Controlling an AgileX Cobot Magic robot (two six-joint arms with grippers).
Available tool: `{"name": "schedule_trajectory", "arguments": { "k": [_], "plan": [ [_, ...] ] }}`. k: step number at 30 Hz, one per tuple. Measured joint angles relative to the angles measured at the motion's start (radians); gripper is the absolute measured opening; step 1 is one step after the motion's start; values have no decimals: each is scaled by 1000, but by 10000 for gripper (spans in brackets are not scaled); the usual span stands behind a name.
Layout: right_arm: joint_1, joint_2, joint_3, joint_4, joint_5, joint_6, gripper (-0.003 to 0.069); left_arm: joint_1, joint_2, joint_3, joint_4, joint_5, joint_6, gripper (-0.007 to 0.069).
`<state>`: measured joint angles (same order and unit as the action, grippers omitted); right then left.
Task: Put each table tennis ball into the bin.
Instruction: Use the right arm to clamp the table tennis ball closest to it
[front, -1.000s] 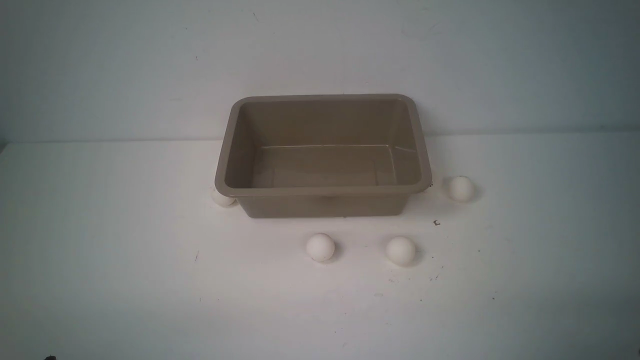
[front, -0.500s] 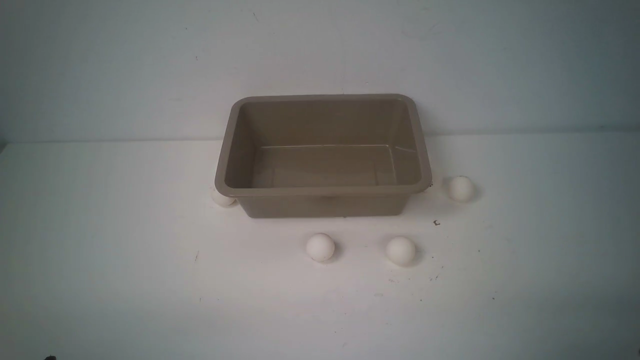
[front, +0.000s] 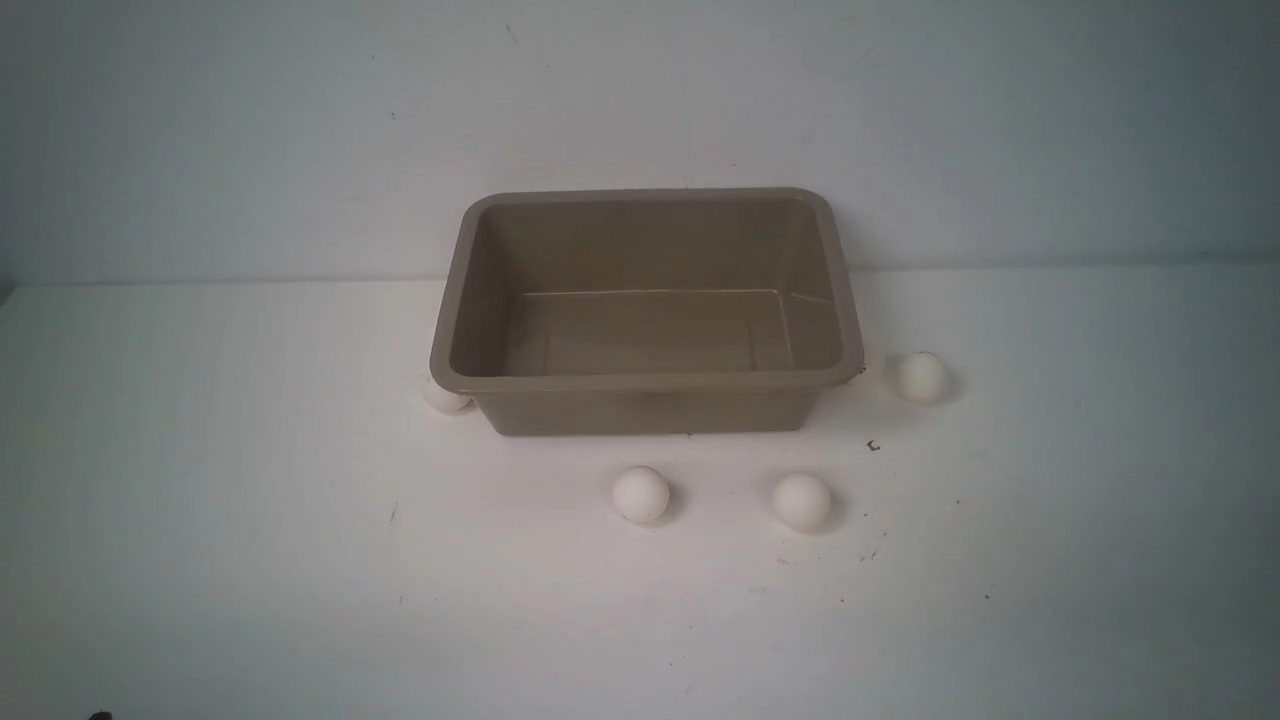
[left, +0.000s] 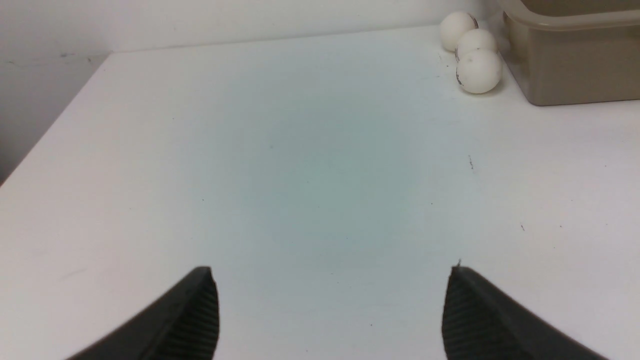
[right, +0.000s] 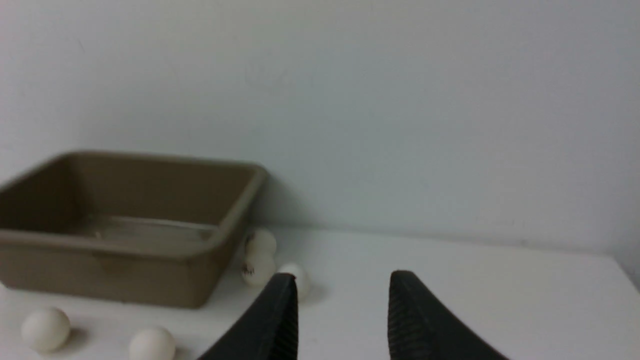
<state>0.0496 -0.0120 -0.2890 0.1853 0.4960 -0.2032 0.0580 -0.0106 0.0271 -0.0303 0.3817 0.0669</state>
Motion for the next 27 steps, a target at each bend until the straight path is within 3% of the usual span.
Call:
{"name": "schedule_trajectory", "arguments": {
  "k": [7,17,27],
  "plan": [
    [0,27,-257,63,259,2,243,0,0,0,0,0,0,542],
    [0,27,-281,229,256,2,243,0,0,0,0,0,0,542],
    [0,27,-281,239,245,2,243,0,0,0,0,0,0,542]
  ]
}}
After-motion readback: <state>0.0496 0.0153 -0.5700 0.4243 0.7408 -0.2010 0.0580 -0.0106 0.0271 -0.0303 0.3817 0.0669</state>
